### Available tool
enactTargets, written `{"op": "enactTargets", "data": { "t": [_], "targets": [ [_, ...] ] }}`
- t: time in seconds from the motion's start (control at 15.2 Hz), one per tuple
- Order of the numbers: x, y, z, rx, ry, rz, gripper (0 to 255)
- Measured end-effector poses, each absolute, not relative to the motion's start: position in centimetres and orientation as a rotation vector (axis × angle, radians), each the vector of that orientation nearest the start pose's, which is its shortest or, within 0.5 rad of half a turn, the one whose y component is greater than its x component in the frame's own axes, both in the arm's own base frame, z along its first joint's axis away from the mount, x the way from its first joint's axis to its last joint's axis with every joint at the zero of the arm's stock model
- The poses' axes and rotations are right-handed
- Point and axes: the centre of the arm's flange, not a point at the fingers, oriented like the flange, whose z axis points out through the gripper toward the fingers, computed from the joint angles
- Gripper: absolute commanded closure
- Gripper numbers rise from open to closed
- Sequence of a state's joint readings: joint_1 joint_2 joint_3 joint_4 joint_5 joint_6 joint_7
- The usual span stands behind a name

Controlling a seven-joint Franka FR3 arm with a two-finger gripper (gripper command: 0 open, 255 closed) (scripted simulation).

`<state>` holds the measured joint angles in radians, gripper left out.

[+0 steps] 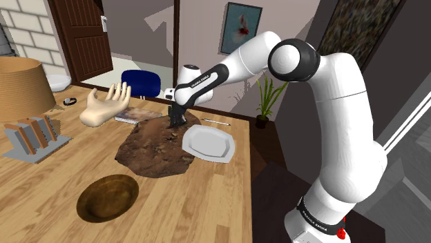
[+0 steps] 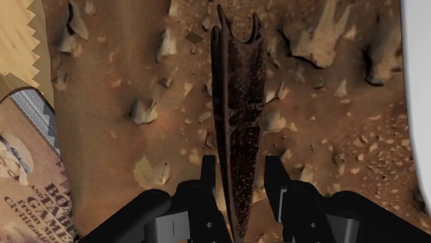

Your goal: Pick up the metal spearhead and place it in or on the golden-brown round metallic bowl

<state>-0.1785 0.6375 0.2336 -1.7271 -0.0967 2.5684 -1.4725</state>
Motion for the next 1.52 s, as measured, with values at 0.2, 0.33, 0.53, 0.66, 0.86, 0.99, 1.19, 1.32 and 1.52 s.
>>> {"op": "enactTargets", "data": {
  "t": [0.2, 0.33, 0.53, 0.66, 0.86, 0.99, 1.19, 1.32, 1.52],
  "targets": [
    [69.1, 2.1, 24.6, -2.304, -2.241, -0.349, 255],
    [69.1, 2.1, 24.6, -2.304, -2.241, -0.350, 255],
    [69.1, 2.1, 24.6, -2.304, -2.241, -0.349, 255],
    [69.1, 2.2, 25.1, -2.303, -2.241, -0.348, 255],
    [69.2, 2.2, 26.5, -2.303, -2.241, -0.348, 255],
    [69.2, 2.1, 27.7, -2.303, -2.241, -0.348, 255],
    [69.1, 2.2, 29.2, -2.303, -2.241, -0.348, 255],
    [69.1, 2.2, 30.2, -2.303, -2.240, -0.348, 255],
    [69.1, 2.1, 31.8, -2.303, -2.240, -0.348, 255]
  ]
}}
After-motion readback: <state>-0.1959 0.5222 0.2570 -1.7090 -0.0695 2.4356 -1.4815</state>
